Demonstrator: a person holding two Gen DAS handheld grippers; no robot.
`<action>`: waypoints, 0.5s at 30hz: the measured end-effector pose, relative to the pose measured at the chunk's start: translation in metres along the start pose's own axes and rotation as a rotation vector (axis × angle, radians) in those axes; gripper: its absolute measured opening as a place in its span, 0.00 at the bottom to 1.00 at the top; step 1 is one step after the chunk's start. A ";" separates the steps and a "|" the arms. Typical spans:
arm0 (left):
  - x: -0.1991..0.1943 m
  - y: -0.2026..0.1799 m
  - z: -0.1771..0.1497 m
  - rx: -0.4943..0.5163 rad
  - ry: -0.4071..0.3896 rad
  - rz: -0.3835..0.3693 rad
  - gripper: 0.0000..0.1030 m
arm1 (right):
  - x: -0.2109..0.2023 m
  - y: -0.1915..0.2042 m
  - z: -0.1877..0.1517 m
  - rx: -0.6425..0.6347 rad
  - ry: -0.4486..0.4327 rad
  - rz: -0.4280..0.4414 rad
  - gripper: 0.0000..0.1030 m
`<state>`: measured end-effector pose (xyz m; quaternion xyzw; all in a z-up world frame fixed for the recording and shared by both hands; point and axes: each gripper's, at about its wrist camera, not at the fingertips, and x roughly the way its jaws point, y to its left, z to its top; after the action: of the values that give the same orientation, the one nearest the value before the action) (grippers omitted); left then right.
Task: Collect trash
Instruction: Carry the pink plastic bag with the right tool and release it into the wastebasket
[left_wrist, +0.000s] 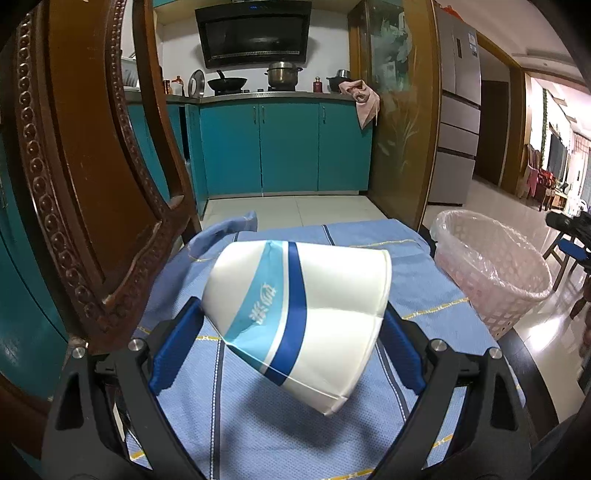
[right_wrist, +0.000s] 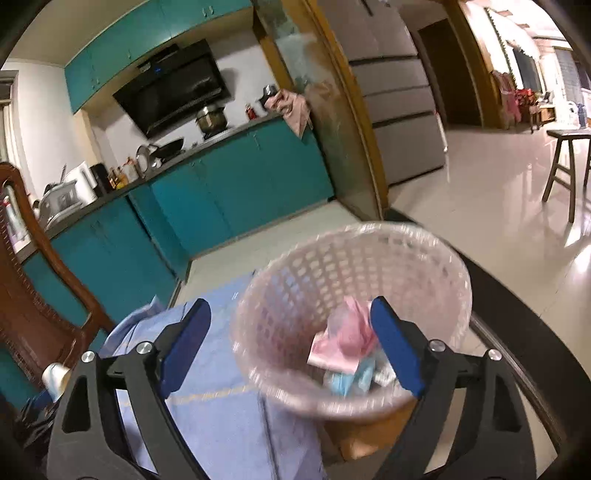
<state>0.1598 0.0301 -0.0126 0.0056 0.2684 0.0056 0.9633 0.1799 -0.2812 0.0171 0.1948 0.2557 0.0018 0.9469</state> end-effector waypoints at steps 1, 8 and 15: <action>0.001 -0.001 -0.001 0.000 0.003 -0.003 0.89 | -0.003 0.003 -0.005 -0.011 0.015 0.008 0.86; 0.005 -0.021 0.000 0.040 0.027 -0.058 0.89 | -0.008 0.013 -0.012 -0.038 0.040 0.020 0.92; 0.021 -0.069 0.041 0.046 0.044 -0.151 0.89 | -0.006 -0.014 -0.010 0.049 0.044 -0.032 0.92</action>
<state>0.1991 -0.0388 0.0105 0.0076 0.2893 -0.0731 0.9544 0.1684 -0.2913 0.0073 0.2137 0.2796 -0.0154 0.9359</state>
